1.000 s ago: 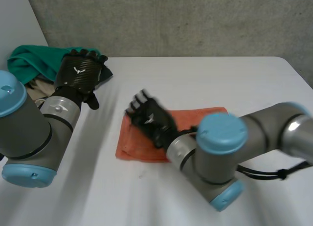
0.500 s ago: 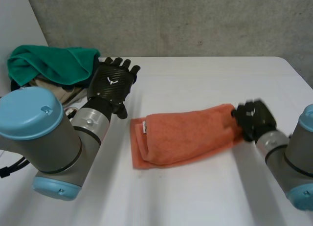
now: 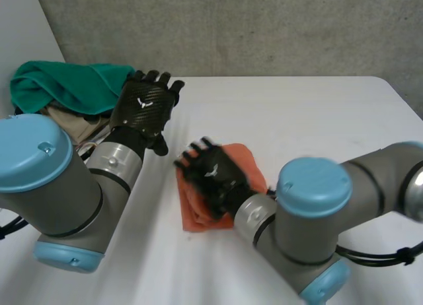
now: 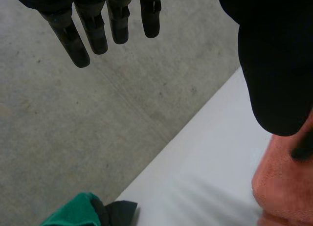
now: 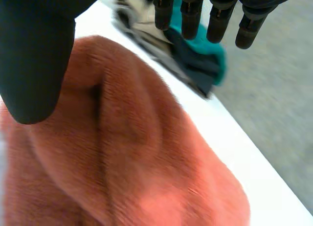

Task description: Fold the laundry.

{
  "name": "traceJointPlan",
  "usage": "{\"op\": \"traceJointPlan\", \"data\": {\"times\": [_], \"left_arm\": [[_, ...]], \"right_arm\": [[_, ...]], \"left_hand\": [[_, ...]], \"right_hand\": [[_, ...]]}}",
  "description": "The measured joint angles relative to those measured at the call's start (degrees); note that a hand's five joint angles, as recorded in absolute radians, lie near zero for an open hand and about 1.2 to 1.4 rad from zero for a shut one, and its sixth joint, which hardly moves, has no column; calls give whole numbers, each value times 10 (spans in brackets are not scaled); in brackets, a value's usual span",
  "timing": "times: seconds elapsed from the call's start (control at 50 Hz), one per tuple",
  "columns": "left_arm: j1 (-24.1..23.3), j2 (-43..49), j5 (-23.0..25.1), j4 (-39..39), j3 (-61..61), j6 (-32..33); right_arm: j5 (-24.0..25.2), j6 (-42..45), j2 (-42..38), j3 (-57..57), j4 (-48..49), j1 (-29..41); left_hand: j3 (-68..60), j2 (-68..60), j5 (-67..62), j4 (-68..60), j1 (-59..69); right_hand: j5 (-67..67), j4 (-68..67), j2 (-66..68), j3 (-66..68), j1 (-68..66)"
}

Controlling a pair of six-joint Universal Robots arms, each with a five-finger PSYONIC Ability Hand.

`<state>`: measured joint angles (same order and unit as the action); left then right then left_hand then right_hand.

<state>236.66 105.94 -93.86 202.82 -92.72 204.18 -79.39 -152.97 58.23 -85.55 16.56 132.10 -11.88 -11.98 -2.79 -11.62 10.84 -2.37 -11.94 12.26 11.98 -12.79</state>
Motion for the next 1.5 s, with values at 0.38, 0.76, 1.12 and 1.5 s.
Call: {"op": "traceJointPlan", "data": {"times": [0.38, 0.76, 1.12, 1.5], "left_arm": [[-116, 164, -40, -98, 192, -115], [-99, 220, -125, -211, 159, -77], [-82, 167, -88, -199, 162, -12], [-42, 91, 316, -235, 263, -67]], "right_arm": [[-21, -251, 61, 63, -180, -174], [32, -243, -111, 190, -284, -145], [-24, -169, 11, 90, -220, -132], [-27, -281, 90, -148, -77, -182]], "left_hand": [[0, 0, 0, 0, 0], [0, 0, 0, 0, 0], [0, 0, 1, 0, 0], [0, 0, 1, 0, 0]], "right_hand": [[0, 2, 0, 0, 0], [0, 2, 0, 0, 0], [0, 2, -3, 0, 0], [0, 2, -3, 0, 0]]}}
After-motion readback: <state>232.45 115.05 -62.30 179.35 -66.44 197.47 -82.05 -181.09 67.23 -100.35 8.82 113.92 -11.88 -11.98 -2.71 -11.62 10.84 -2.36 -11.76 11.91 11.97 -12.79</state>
